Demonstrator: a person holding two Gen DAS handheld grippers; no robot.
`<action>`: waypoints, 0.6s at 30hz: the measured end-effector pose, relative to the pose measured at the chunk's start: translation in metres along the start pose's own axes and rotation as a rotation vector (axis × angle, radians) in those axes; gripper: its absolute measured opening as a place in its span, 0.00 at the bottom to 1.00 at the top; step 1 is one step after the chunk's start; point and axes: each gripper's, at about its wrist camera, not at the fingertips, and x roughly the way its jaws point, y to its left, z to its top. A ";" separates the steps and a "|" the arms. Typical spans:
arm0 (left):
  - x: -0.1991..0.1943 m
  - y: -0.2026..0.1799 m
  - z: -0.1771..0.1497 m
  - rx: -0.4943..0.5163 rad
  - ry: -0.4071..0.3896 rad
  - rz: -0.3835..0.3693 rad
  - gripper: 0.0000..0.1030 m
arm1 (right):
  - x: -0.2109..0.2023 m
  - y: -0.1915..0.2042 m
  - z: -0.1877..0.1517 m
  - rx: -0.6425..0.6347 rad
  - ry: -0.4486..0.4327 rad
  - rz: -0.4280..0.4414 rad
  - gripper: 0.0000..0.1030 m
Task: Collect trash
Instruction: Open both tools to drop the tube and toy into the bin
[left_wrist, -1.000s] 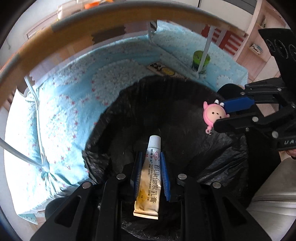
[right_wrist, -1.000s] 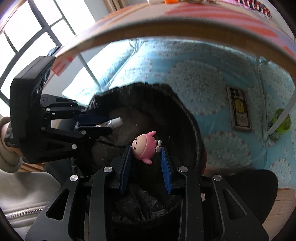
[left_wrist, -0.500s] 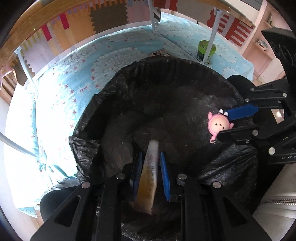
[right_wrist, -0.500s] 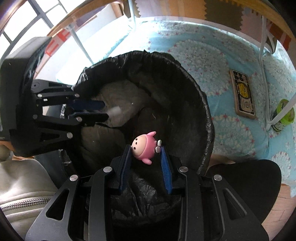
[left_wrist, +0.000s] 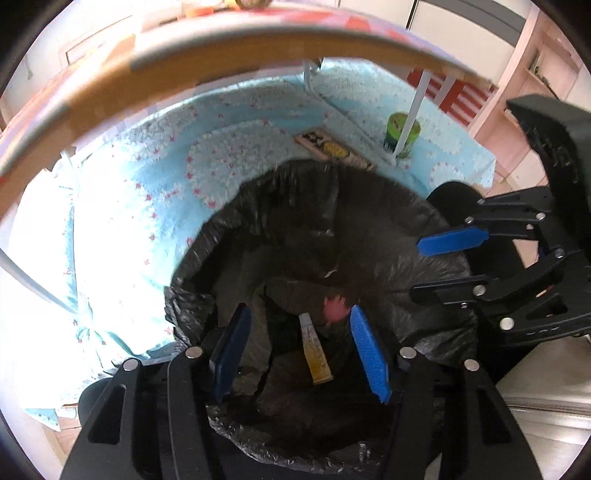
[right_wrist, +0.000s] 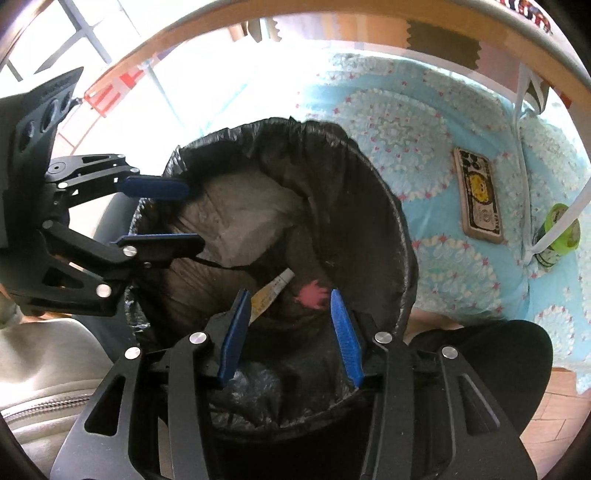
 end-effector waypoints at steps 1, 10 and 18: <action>-0.004 0.000 0.001 0.000 -0.011 -0.003 0.53 | -0.003 0.000 0.001 -0.001 -0.007 -0.002 0.44; -0.050 0.011 0.012 -0.018 -0.134 -0.021 0.53 | -0.034 0.001 0.008 -0.004 -0.081 -0.016 0.44; -0.091 0.016 0.026 -0.004 -0.239 0.011 0.53 | -0.070 0.000 0.020 -0.006 -0.165 -0.037 0.45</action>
